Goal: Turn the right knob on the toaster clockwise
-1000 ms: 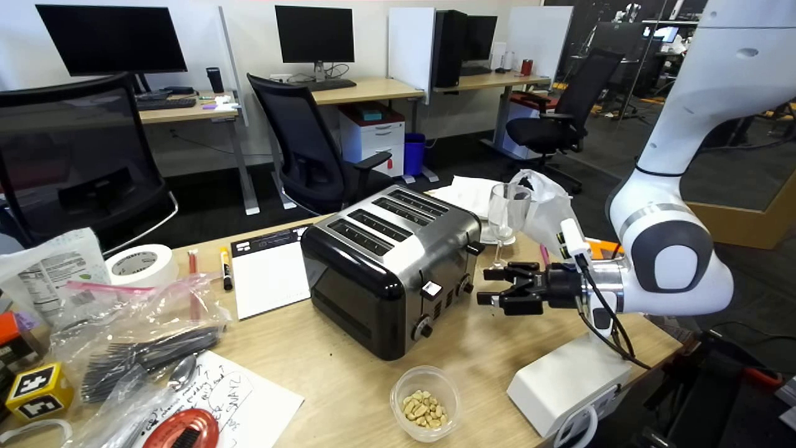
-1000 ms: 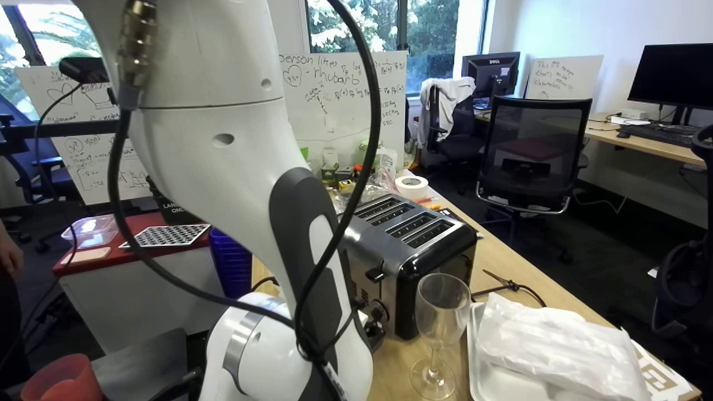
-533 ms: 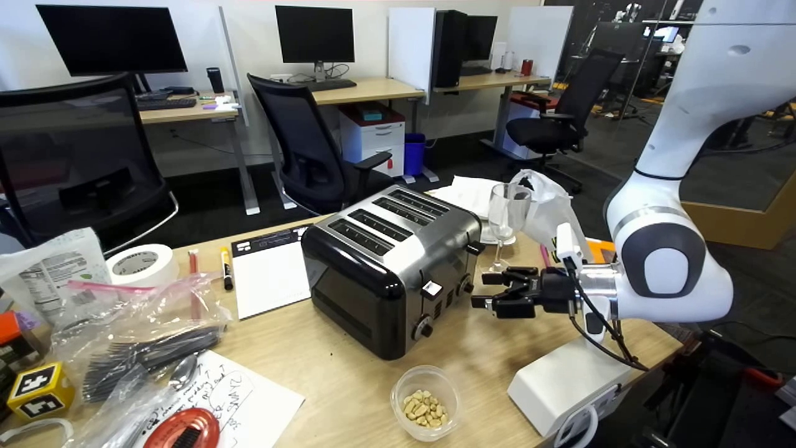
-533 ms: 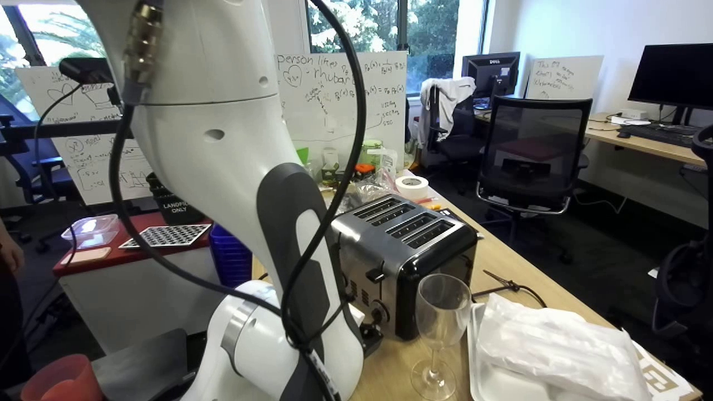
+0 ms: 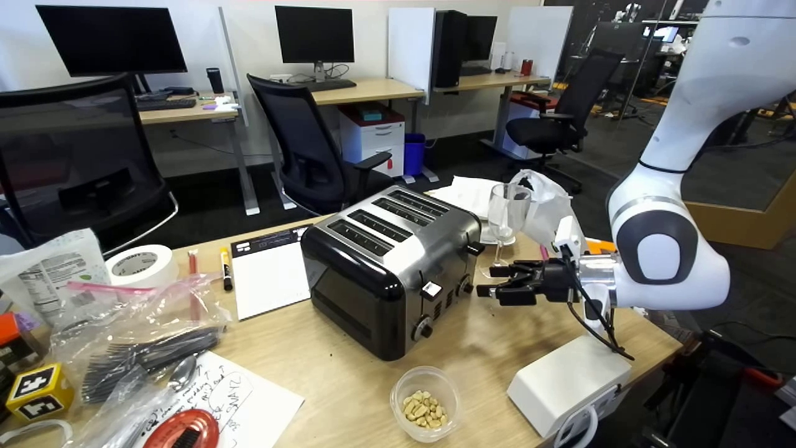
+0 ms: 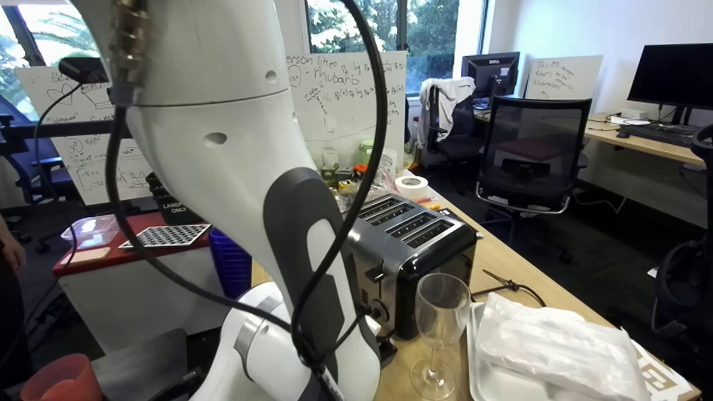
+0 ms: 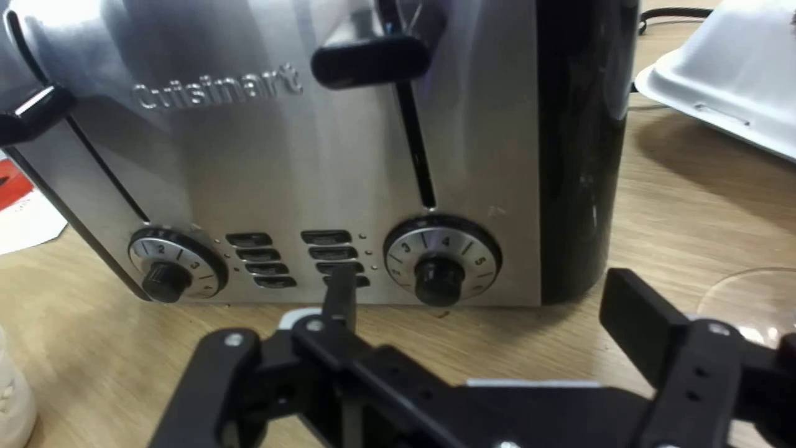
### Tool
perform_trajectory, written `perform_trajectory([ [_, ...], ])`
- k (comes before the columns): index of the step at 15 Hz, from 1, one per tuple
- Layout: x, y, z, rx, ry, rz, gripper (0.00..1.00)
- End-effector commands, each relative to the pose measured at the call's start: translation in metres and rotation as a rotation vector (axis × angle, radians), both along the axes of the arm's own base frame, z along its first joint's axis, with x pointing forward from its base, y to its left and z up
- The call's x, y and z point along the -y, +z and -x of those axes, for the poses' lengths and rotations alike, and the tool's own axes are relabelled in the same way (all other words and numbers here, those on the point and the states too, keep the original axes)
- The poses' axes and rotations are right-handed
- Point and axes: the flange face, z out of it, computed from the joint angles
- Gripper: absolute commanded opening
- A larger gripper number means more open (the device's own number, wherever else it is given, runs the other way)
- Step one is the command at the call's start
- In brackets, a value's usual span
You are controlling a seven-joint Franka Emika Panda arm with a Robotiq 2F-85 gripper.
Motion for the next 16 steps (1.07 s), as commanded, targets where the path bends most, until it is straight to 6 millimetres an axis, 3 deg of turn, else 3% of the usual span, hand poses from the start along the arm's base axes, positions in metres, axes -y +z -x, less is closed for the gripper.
perform_trajectory([
  [1, -0.01, 0.009, -0.003, -0.029, 0.009, -0.017, 1.0],
  [6, -0.022, 0.008, -0.004, -0.021, 0.037, -0.021, 1.0],
  [16, -0.023, 0.007, -0.003, -0.023, 0.038, -0.021, 1.0],
])
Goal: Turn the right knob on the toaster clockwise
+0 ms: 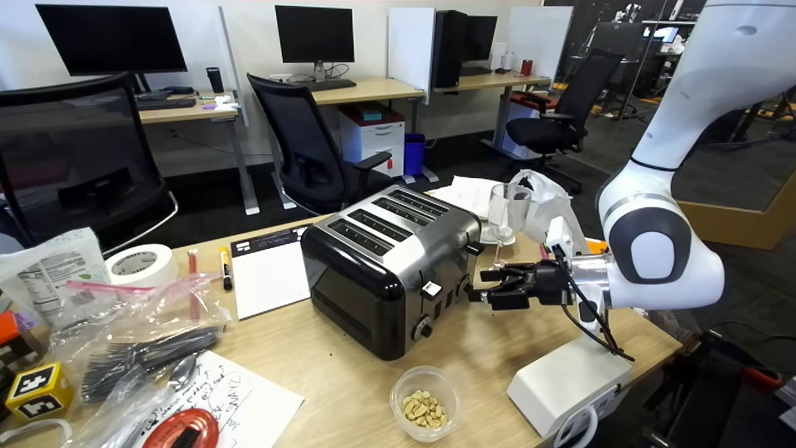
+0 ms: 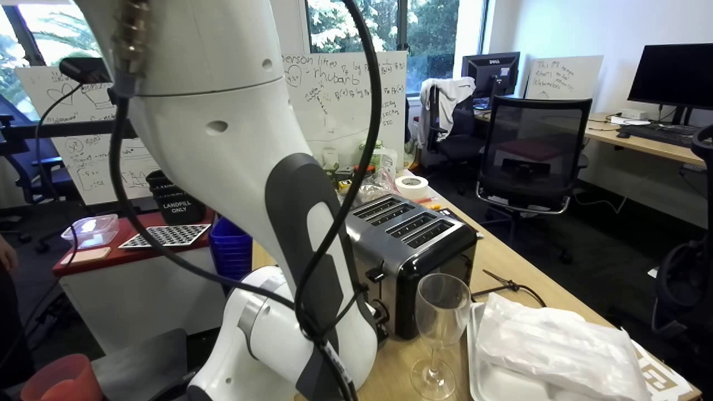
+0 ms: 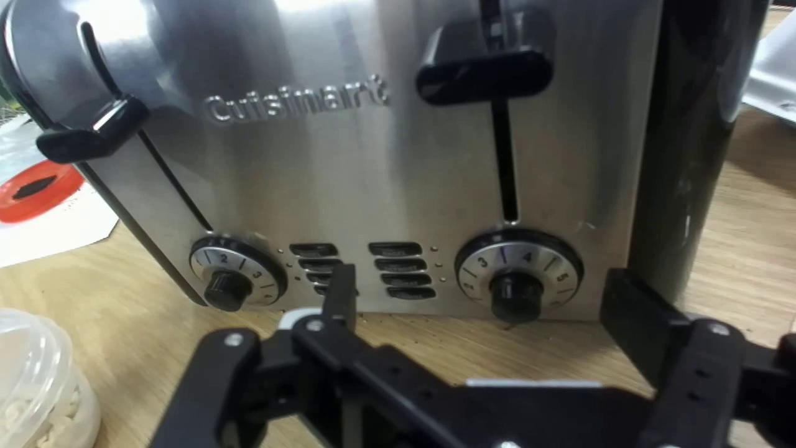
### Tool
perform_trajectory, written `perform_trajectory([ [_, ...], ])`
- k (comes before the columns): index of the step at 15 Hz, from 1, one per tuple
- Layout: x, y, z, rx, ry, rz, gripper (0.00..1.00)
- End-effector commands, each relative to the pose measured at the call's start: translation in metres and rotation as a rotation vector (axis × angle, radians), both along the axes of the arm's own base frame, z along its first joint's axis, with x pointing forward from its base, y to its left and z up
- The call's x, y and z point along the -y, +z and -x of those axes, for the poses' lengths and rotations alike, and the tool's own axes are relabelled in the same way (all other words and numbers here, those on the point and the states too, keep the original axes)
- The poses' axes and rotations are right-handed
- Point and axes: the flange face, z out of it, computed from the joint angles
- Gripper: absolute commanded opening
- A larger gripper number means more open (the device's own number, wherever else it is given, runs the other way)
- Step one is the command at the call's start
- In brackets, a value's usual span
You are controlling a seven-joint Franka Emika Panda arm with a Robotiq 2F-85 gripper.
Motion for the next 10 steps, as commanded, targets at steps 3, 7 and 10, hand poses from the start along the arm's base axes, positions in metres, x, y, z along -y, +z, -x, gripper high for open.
perform_trajectory([
  [3, 0.005, -0.002, -0.004, -0.005, -0.017, -0.002, 1.0],
  [7, 0.016, -0.005, -0.009, -0.007, -0.042, 0.008, 1.0],
  [10, 0.017, -0.006, -0.008, -0.016, -0.047, 0.007, 1.0],
])
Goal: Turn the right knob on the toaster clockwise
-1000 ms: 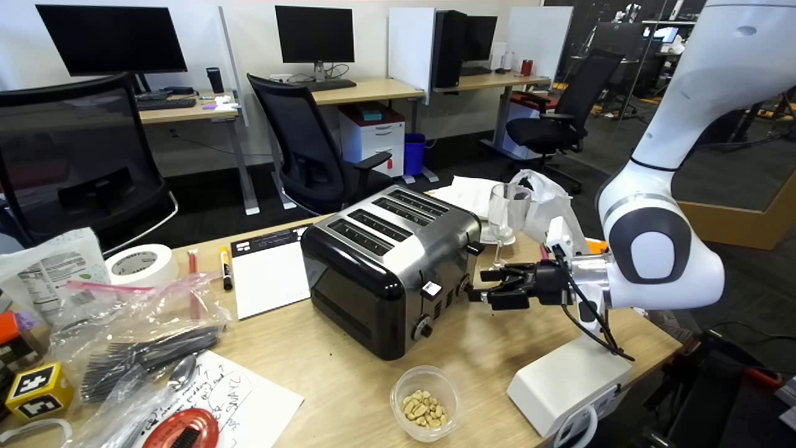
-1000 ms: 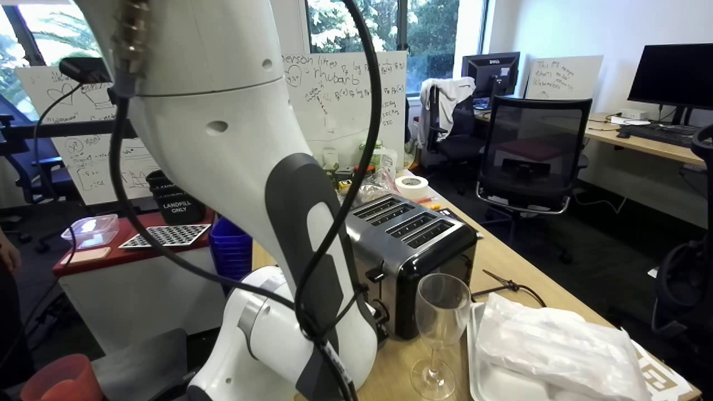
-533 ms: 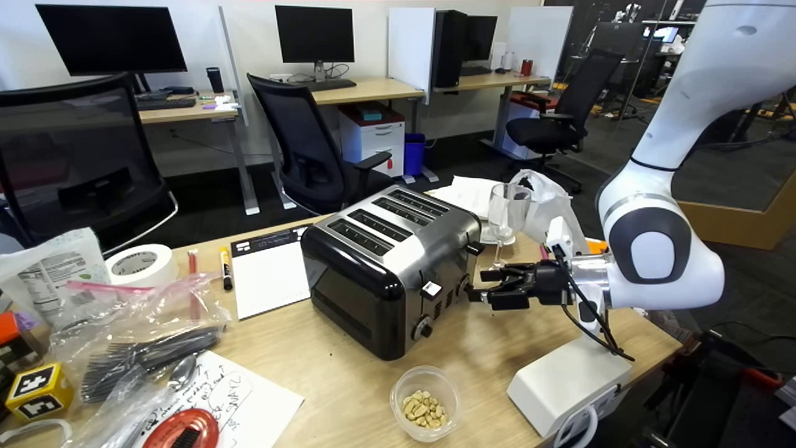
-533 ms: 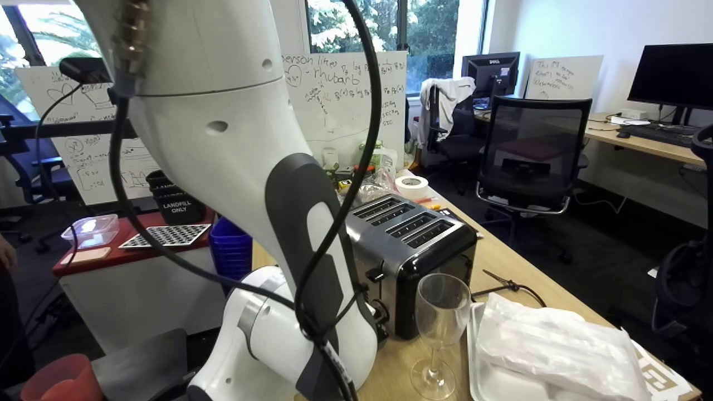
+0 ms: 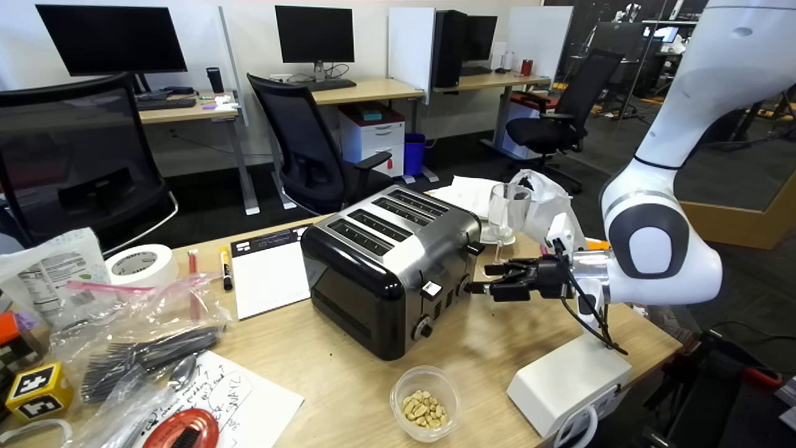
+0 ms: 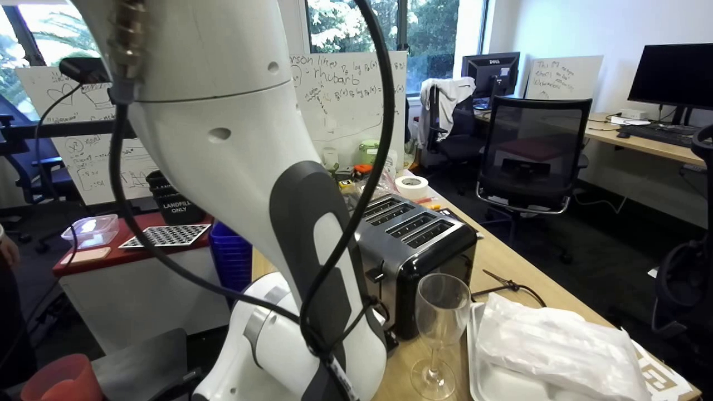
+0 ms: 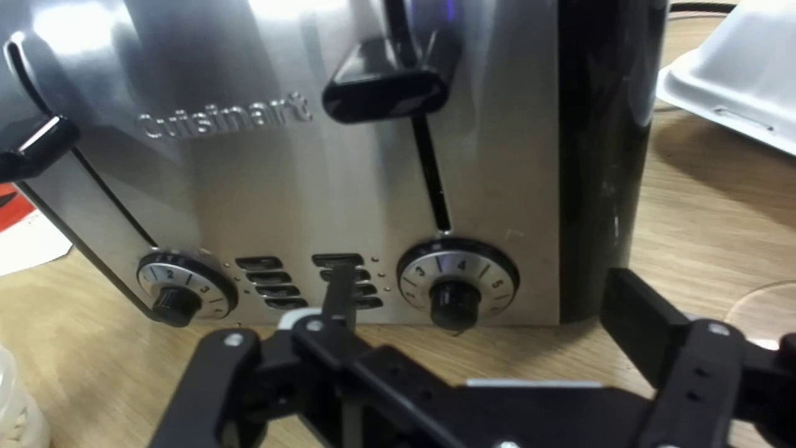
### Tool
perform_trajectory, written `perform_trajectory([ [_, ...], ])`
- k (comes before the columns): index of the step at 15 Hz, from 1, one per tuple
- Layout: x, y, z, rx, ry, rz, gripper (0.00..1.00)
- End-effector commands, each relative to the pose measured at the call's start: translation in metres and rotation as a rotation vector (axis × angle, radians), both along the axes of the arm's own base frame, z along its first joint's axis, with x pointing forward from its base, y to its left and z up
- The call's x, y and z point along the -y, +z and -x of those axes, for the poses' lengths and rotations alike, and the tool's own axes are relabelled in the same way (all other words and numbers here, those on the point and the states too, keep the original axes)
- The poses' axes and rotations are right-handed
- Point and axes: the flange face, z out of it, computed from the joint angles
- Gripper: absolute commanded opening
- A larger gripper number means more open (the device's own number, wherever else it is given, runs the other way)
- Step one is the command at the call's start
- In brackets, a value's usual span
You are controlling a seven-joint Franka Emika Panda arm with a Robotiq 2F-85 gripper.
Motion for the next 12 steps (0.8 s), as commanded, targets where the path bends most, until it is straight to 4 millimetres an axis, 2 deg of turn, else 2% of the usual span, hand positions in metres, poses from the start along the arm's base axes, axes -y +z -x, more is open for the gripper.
perform_trajectory([
  [1, 0.0009, -0.0042, -0.0023, -0.02, -0.005, 0.007, 1.0],
  [12, -0.0009, -0.0093, -0.0069, -0.076, -0.009, 0.011, 1.0],
])
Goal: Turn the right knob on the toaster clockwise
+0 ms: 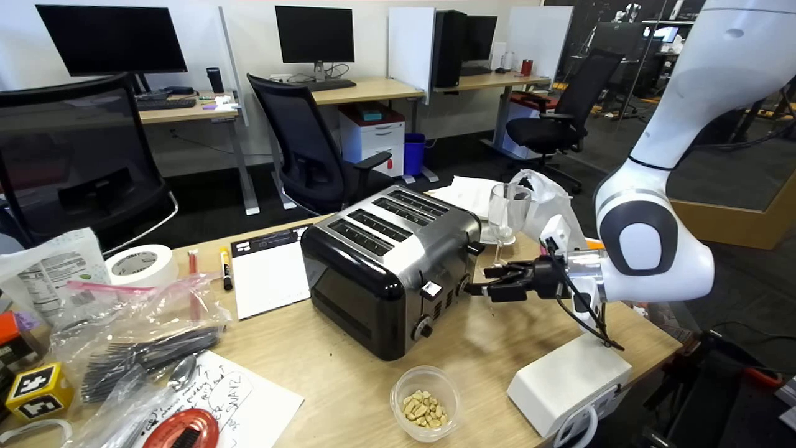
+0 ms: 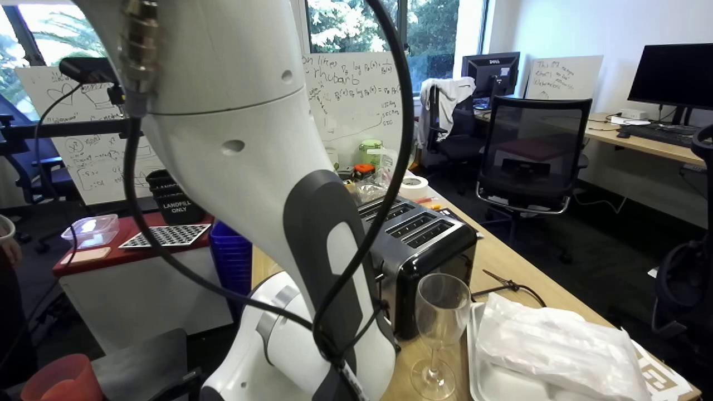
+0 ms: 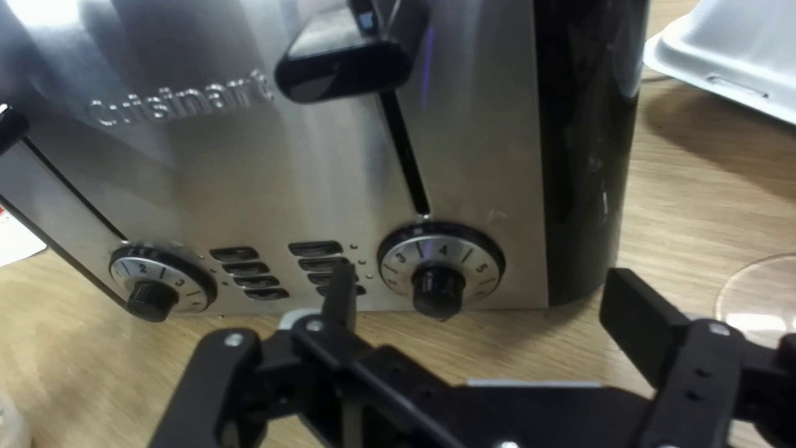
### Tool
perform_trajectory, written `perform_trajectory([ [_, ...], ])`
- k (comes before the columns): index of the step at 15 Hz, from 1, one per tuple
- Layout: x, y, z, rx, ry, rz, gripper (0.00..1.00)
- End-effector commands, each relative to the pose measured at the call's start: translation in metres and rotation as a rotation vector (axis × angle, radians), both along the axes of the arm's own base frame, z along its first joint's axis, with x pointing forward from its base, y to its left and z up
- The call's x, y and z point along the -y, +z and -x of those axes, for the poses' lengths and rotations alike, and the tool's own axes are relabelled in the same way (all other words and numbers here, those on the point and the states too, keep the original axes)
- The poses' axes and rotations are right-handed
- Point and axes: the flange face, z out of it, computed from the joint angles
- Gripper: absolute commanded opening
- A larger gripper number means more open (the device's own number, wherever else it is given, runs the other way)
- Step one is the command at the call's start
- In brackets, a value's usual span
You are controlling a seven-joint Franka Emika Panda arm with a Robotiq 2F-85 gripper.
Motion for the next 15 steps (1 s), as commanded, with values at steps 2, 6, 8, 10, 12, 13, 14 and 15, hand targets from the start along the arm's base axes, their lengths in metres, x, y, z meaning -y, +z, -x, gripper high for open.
perform_trajectory([
  [2, -0.0077, -0.0053, 0.0002, -0.036, 0.018, 0.011, 1.0],
  [6, -0.006, -0.0063, -0.0045, -0.024, 0.012, 0.011, 0.83],
  [8, -0.0032, -0.0049, -0.0081, -0.02, 0.004, 0.011, 0.84],
  [10, -0.0023, -0.0041, -0.0082, -0.023, -0.001, 0.008, 0.72],
  [12, -0.0053, -0.0042, -0.0053, -0.038, 0.002, 0.001, 0.58],
  [13, -0.0064, -0.0045, -0.0043, -0.044, 0.003, 0.0, 0.55],
  [14, -0.0082, -0.0048, -0.0033, -0.05, 0.006, -0.002, 0.58],
  [15, -0.0087, -0.005, -0.0028, -0.053, 0.007, -0.002, 0.6],
])
